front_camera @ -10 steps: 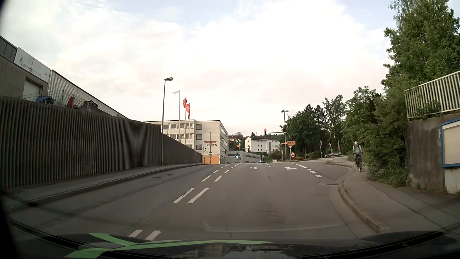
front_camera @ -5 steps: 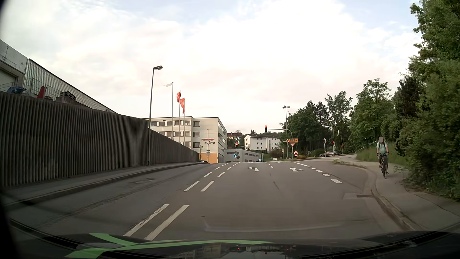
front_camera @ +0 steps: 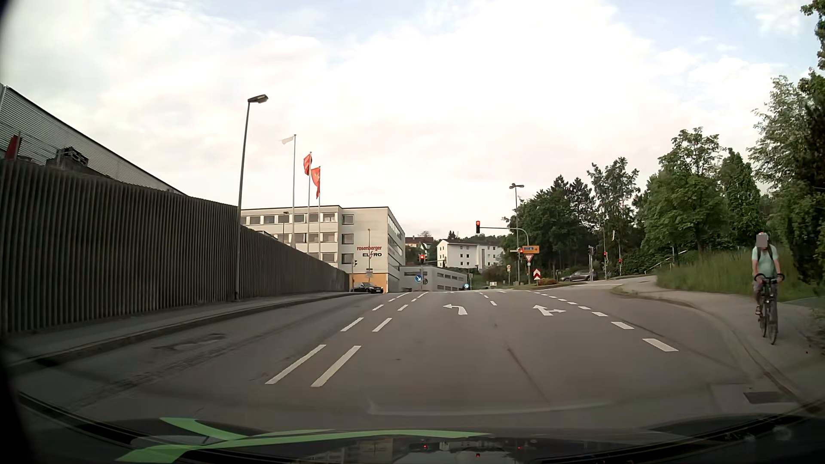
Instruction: Follow the waypoints while adhering to traffic rules and regulations
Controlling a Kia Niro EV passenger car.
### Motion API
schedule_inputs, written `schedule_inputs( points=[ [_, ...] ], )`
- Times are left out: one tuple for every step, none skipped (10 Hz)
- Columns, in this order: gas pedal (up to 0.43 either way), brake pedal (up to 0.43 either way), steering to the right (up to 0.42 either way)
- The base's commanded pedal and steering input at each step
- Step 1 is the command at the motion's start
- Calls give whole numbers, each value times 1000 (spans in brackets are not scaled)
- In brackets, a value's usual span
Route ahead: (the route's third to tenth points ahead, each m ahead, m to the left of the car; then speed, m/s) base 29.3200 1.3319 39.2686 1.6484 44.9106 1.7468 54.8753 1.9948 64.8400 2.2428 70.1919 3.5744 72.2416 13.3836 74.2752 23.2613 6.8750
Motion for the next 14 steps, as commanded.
schedule_inputs(
  points=[
    [157,0,2],
    [157,0,4],
    [157,0,5],
    [157,0,5],
    [157,0,6],
    [157,0,6],
    [157,0,6],
    [157,0,6],
    [157,0,6],
    [157,0,7],
    [157,0,6],
    [157,0,5],
    [150,0,5],
    [138,0,3]
  ],
)
